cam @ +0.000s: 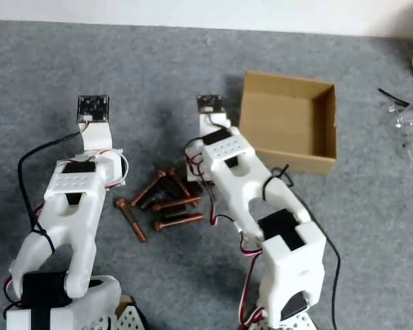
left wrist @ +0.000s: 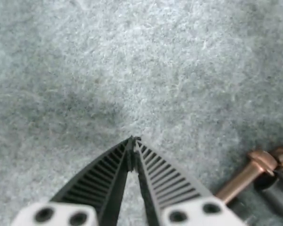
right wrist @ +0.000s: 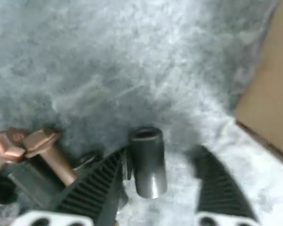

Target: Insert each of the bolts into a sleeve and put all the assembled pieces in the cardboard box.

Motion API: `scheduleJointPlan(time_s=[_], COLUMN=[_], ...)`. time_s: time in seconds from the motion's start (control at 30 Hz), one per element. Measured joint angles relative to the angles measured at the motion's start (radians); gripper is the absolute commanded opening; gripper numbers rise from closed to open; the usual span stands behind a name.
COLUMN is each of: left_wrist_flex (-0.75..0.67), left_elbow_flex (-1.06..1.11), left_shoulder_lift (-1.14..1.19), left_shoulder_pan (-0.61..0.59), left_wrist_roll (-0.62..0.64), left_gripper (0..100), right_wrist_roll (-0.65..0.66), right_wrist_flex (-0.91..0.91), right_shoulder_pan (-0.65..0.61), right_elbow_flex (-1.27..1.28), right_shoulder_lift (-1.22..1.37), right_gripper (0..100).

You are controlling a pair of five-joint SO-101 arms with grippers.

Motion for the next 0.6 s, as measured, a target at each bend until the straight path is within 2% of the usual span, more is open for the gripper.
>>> scheduleJointPlan(time_s=[0.1,0.43,0.6], left_wrist_flex=[0.0,0.0,0.0], left_elbow_flex=[0.0,0.0,0.0], left_shoulder_lift=[0.0,0.0,0.0], left_shoulder_pan=[0.0,0.0,0.0], left_wrist_roll=[0.0,0.0,0.0], left_gripper=[1,1,1], right_wrist_roll=[0.0,-0.002,-0.002], right_wrist_flex=[0.008,0.049,0.068], right_shoulder_pan=[0.002,-0.005,-0.021], right_elbow_flex=[0.0,-0.005,0.014], right_shoulder_lift=[0.0,0.002,-0.087], right_gripper=[0.3,0.5,0.5])
